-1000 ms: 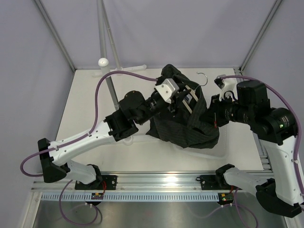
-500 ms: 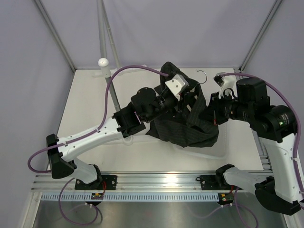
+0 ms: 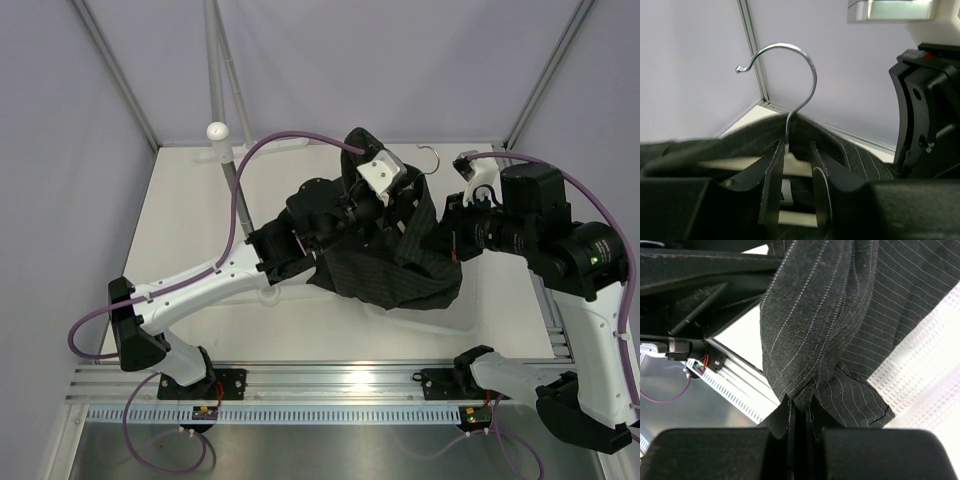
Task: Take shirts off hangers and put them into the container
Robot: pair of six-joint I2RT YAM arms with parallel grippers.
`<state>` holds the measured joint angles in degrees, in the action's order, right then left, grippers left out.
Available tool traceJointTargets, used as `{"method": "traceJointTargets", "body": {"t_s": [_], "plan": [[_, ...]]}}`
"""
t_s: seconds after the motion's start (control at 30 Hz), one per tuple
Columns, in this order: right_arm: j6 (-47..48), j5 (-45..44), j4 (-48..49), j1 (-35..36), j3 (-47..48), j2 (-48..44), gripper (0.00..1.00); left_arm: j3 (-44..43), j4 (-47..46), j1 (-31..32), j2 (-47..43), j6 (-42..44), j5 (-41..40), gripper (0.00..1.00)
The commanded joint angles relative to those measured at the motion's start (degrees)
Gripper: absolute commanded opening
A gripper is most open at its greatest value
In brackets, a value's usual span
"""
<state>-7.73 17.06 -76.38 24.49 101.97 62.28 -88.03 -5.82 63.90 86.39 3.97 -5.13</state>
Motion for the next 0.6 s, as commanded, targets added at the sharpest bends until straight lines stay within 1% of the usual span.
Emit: {"method": "traceJointTargets", "body": {"t_s": [0.0, 0.03, 0.07, 0.1, 0.13, 0.17, 0.27, 0.3, 0.4, 0.47, 0.53, 0.57], "plan": [[3.95, 6.05, 1.5, 0.29, 1.91, -0.67, 0.0, -2.94, -1.56, -0.18, 1.41, -0.89, -0.58, 0.33], [4.03, 6.32, 1.5, 0.29, 1.83, -0.76, 0.0, -3.2, -1.56, -0.18, 1.5, -0.8, -1.2, 0.37], [4.12, 6.41, 1.5, 0.38, 1.65, -0.84, 0.0, -3.29, -1.56, -0.18, 1.85, -0.72, -1.9, 0.48], [3.95, 6.23, 1.58, 0.38, 1.48, -0.93, 0.0, -3.38, -1.47, -0.18, 1.94, -0.63, -2.34, 0.48], [4.03, 6.32, 1.5, 0.38, 1.3, -1.02, 0.0, -3.55, -1.3, -0.18, 2.03, -0.54, -2.17, 0.45], [4.04, 6.41, 1.67, 0.38, 1.21, -1.02, 0.0, -3.81, -0.86, -0.18, 2.2, -0.54, -2.26, 0.38], [4.04, 5.97, 1.5, 0.38, 1.56, -1.2, 0.0, -4.96, 0.55, -0.18, 2.91, -0.71, -2.43, 0.13], [3.95, 5.79, 1.41, 0.38, 1.65, -1.28, 0.0, -4.79, 0.46, -0.18, 2.82, -0.98, -3.04, 0.0], [3.86, 5.79, 1.41, 0.38, 1.74, -1.37, 0.0, -3.82, -0.41, -0.27, 2.47, -1.42, -4.36, 0.0], [3.51, 3.87, 1.41, 0.38, 1.74, -1.55, 0.0, -3.82, -0.33, -0.27, 2.29, -1.07, -5.94, 0.0], [2.81, 1.68, 1.32, 0.38, 1.21, -1.72, 0.11, -4.25, 0.02, -0.27, 2.03, -0.54, -8.57, 0.0], [2.37, 1.05, 1.49, 0.38, 1.04, -1.81, 0.18, -4.26, -0.15, -0.35, 1.85, -0.1, -9.02, 0.0]]}}
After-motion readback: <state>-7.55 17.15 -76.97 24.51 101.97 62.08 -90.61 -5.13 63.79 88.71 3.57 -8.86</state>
